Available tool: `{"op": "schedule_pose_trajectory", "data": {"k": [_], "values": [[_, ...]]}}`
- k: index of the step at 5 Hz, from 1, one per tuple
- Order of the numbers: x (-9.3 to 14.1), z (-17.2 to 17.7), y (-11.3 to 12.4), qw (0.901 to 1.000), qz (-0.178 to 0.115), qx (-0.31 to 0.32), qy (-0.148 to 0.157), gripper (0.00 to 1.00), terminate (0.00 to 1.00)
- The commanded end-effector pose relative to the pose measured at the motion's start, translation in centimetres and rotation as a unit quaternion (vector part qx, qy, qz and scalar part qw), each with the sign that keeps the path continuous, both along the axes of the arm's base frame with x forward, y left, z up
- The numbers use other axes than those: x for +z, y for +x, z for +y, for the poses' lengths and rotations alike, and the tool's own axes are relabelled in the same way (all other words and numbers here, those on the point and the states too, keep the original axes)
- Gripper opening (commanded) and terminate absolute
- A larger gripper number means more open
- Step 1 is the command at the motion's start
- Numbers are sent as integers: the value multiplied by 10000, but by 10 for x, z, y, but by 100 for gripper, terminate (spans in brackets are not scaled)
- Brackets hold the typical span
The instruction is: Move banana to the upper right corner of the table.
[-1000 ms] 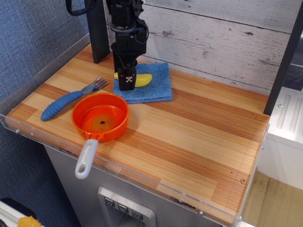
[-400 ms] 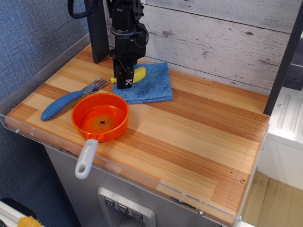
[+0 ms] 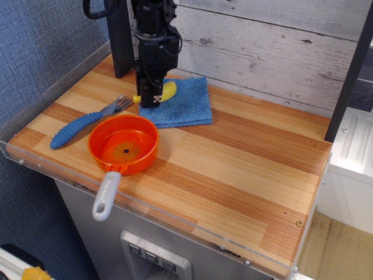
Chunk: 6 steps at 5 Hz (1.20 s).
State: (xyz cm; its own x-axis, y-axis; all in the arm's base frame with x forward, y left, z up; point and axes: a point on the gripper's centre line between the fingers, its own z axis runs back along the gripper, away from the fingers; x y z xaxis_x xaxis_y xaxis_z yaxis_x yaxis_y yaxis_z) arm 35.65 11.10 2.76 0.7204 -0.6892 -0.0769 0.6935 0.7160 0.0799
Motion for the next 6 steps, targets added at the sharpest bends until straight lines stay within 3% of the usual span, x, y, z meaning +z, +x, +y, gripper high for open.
{"op": "schedule_pose_trajectory", "data": {"k": [1,3,4,6], "values": [[74,-10,11,9963,-859,59,20,0,0],[76,-81,22,9921,-992,-647,-412,0,0],[71,-110,24,9897,-888,-979,-545,0,0],[37,-165,35,9861,-546,-1487,-499,0,0]]}}
